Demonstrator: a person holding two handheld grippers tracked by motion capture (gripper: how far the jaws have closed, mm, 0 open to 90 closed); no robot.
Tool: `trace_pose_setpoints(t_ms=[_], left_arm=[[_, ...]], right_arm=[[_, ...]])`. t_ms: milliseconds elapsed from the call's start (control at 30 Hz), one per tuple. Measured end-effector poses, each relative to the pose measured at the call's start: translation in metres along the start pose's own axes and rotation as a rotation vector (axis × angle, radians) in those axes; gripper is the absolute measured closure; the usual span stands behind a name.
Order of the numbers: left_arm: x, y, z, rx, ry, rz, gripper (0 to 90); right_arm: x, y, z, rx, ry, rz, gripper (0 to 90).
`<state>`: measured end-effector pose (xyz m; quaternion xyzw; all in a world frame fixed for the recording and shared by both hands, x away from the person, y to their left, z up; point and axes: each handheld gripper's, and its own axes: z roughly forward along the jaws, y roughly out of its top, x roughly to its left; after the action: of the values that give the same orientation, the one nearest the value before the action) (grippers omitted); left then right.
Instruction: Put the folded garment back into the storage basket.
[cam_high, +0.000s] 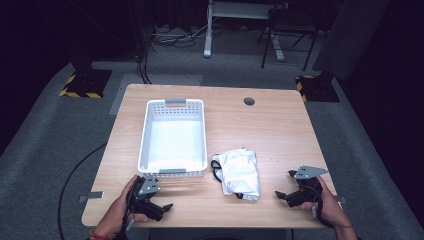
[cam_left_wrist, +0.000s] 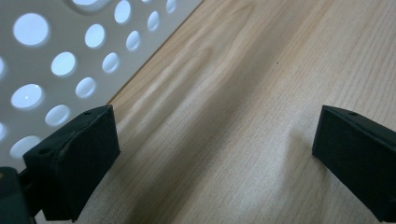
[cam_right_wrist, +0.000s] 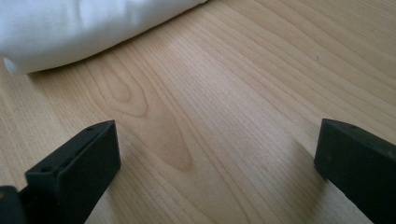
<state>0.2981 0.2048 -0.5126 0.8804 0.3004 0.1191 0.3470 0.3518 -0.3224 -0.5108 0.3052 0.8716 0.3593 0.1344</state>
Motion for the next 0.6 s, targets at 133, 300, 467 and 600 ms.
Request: trace_pose_setpoints(t_ms=[133, 300, 467, 600], left_arm=[[-0.0001, 0.0, 0.0, 0.0, 0.0, -0.001, 0.6], [-0.0003, -0.0001, 0.0, -0.001, 0.002, -0.002, 0.6], [-0.0004, -0.0001, 0.0, -0.002, 0.003, -0.001, 0.7], [-0.0003, -0.0001, 0.0, -0.001, 0.002, -0.002, 0.6]], right_arm=[[-0.0002, 0.0001, 0.0001, 0.0, 0.0, 0.001, 0.5], [-0.0003, 0.0006, 0.0, 0.004, -0.001, 0.0, 0.5], [-0.0003, 0.0016, -0.0003, 0.01, -0.003, -0.012, 0.5], [-0.0001, 0.0022, -0.0006, 0.016, -0.006, -0.012, 0.7]])
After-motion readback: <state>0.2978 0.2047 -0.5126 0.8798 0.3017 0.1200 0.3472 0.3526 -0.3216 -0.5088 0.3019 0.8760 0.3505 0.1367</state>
